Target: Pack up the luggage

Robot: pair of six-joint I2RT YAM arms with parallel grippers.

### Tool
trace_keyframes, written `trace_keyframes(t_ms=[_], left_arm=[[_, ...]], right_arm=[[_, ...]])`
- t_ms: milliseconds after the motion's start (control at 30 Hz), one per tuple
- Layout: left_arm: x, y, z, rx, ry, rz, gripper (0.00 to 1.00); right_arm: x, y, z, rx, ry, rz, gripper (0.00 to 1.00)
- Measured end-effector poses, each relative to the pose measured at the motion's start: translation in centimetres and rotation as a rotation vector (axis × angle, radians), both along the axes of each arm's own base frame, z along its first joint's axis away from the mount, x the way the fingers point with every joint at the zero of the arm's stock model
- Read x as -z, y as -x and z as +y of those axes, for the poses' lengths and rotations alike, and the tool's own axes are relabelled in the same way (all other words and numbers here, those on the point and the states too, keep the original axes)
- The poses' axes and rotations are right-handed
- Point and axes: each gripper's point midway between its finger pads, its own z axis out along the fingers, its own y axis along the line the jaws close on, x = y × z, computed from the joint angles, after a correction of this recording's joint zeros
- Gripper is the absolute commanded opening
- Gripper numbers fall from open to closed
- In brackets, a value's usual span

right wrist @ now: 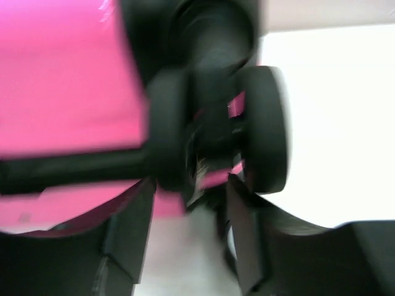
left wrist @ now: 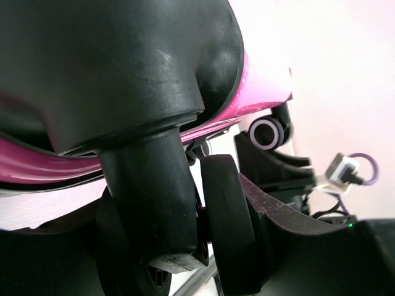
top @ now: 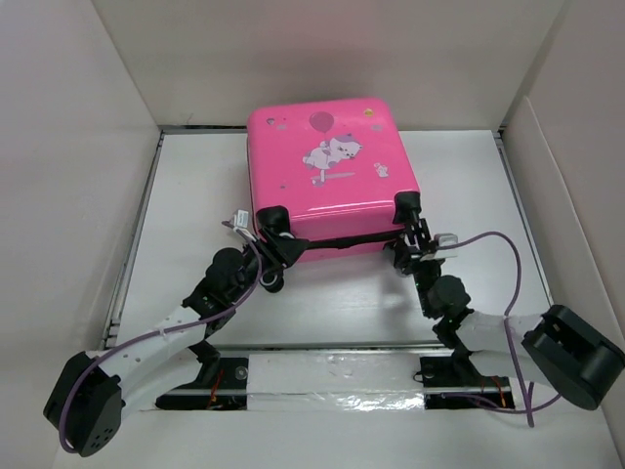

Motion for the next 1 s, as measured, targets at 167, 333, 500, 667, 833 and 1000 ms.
trace_keyframes(t_ms=[167,333,500,667,833,1000], left_arm=[[0.1,0.1,0.2,-0.002,-0.013,-0.003,0.00],[0.2,-0.2,0.2,-0.009,-0.012,0.001,0.00],[0.2,-0.3,0.3,-0.015,-0.010,0.000,0.00],[0.2,-0.2,0.3,-0.009,-0.008,0.002,0.00],[0.2,-0.2,0.2,-0.004,-0.008,0.003,0.00],[0.2,-0.2,0.0,0.003,-0.007,0.003,0.00]], right_arm=[[-1.4,-1.4,-2.1,-0.003,0.081,-0.037,0.59],[-0.3,-2.9,-1.4,-0.053,0.178,0.014,0.57],[0.5,-3.1,-0.7,-0.089,0.178,0.026,0.45],[1.4,-2.7,0.8,-0.166,0.194,0.040,0.46],[1.4,-1.8,1.0,-0.193,0.193,0.028,0.47],[1.3,-1.8,1.1,-0.198,0.215,0.027,0.47]])
